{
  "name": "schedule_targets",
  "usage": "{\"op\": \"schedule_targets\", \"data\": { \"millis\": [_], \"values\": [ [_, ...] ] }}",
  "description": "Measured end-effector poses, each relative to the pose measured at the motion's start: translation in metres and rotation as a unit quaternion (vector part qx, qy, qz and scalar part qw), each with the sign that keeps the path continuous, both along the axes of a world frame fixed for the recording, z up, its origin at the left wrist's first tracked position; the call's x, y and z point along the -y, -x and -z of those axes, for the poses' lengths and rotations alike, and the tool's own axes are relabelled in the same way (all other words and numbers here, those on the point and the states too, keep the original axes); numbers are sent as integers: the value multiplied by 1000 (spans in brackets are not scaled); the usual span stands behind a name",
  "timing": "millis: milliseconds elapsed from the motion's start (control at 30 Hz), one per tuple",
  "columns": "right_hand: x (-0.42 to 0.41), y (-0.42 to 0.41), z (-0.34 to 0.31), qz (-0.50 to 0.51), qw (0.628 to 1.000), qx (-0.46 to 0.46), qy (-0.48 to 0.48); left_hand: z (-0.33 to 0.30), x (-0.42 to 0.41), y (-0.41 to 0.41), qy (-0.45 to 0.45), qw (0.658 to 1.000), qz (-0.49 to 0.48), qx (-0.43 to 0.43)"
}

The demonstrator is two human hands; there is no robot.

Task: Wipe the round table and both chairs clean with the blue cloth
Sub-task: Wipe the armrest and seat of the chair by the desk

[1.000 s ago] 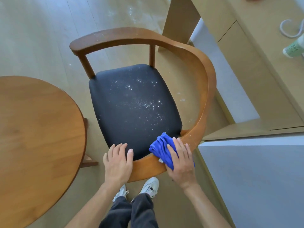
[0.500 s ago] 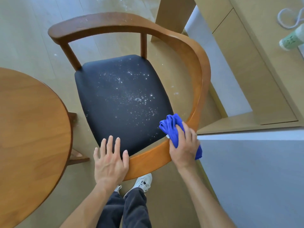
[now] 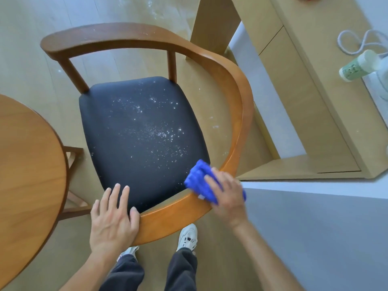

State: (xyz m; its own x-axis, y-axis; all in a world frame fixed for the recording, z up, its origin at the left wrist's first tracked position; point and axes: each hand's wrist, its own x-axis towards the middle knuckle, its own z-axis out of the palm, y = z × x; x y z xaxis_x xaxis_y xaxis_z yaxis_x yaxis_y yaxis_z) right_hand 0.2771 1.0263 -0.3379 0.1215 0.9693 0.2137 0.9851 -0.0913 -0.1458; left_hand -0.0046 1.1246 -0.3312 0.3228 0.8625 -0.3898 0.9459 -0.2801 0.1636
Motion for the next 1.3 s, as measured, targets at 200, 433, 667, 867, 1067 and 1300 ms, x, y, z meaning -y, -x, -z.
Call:
{"op": "schedule_targets", "data": {
  "millis": [200,433,667,867,1067,1300],
  "values": [
    [-91,-121,-9,101,992,70,-9,3,1,-1,-12,1000,-9,-4],
    [-86,-77,0,218,974,-48,-31,7,4,-1,-38,999,-17,-9],
    [-3,57,10,261,959,-97,-41,9,6,1,-52,998,-19,23],
    [9,196,5,214,970,-117,-2,9,7,8,-46,978,-90,183],
    [15,202,2,4,995,-98,-34,1,-4,14,53,837,-366,402],
    [20,58,-3,61,995,-70,-32,-4,4,23,90,826,-365,420]
  ]
}}
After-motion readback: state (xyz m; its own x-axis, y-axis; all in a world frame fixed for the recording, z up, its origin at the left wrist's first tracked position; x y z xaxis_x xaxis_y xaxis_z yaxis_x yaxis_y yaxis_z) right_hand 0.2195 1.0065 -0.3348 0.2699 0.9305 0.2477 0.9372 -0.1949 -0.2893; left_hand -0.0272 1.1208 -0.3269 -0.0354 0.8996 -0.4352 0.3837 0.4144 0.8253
